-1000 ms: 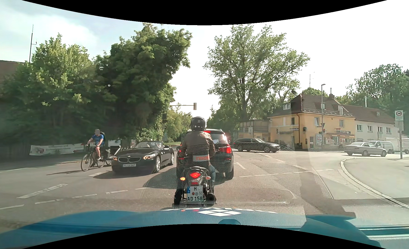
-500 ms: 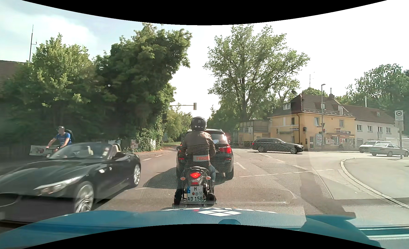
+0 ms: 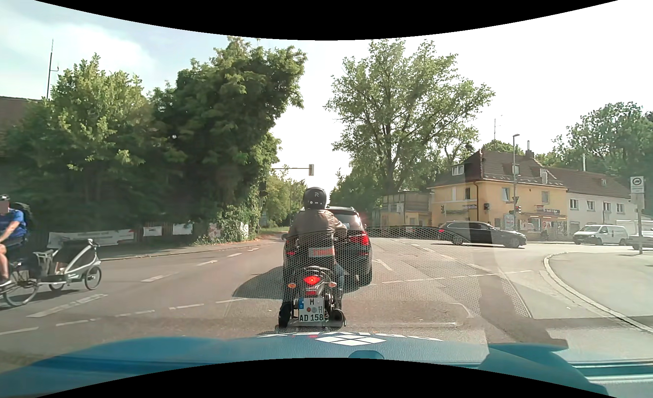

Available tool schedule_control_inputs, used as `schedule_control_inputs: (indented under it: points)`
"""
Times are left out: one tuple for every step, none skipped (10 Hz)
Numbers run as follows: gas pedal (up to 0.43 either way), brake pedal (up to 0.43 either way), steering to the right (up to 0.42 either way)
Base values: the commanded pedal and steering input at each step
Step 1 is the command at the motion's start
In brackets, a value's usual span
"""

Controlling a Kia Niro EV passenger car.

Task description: Follow the waypoints while adhering to traffic rules and regulations

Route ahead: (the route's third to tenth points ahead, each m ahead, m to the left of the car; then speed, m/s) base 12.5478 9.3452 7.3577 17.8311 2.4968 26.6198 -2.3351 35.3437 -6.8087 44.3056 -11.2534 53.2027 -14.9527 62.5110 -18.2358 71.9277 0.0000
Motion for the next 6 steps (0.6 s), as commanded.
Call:
schedule_control_inputs:
  points:
    - [0.000,0.299,-0.039]
    - [0.000,0.299,-0.039]
    - [0.000,0.299,-0.039]
    - [0.000,0.299,-0.039]
    - [0.000,0.299,-0.039]
    - [0.000,0.299,-0.039]
